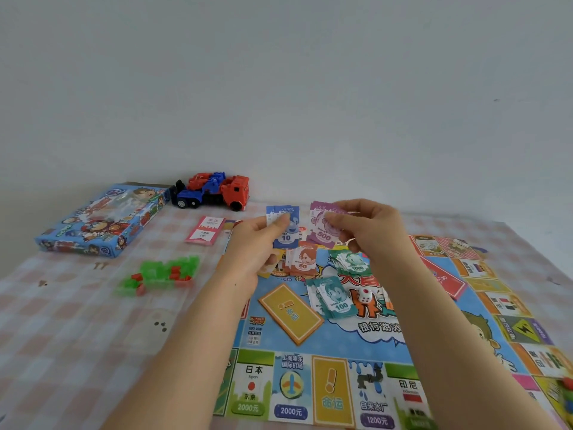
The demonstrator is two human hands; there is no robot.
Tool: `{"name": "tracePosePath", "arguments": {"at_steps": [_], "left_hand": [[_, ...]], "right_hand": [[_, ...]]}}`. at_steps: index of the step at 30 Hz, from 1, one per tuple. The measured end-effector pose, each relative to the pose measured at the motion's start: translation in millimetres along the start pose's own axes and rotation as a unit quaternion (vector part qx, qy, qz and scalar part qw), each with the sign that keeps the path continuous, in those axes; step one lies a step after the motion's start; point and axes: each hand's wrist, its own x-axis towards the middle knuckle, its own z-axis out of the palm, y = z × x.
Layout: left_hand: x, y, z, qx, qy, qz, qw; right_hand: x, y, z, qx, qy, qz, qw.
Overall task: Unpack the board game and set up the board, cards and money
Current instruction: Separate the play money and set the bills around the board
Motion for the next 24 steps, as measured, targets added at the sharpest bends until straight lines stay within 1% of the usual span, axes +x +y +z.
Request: {"name": "tracePosePath", "arguments": {"at_steps": [7,10,14,17,21,24], "left_hand": [[-9.6,2.9,8.4,0.006,-0.042,0.036,0.998],[-16.1,5.0,17.2,0.009,-0.065,0.051,0.997],[-23.9,7.4,26.1,0.029,-0.083,0.078,0.993],[-28.8,11.3,33.2,0.044,-0.094,0.088,0.991],[-32.4,15.5,45.0,0.055,-0.101,0.102,0.988],[-40.8,17.3,56.8,0.051,-0.116,0.097,0.987]], "right_hand": [[-11.5,-10.2,-49.8,-0.091,-0.008,-0.032,0.995],[-19.8,-11.7,-73.8,-0.117,0.017,-0.032,0.992],[-31.9,-10.3,-103.8,-0.142,0.057,-0.004,0.988],[-40.7,-7.4,-117.8,-0.168,0.051,0.024,0.984],[-51.3,-3.2,-138.2,-0.231,0.048,0.062,0.97],[-57.1,1.1,-147.7,-0.258,0.04,0.085,0.962]]}}
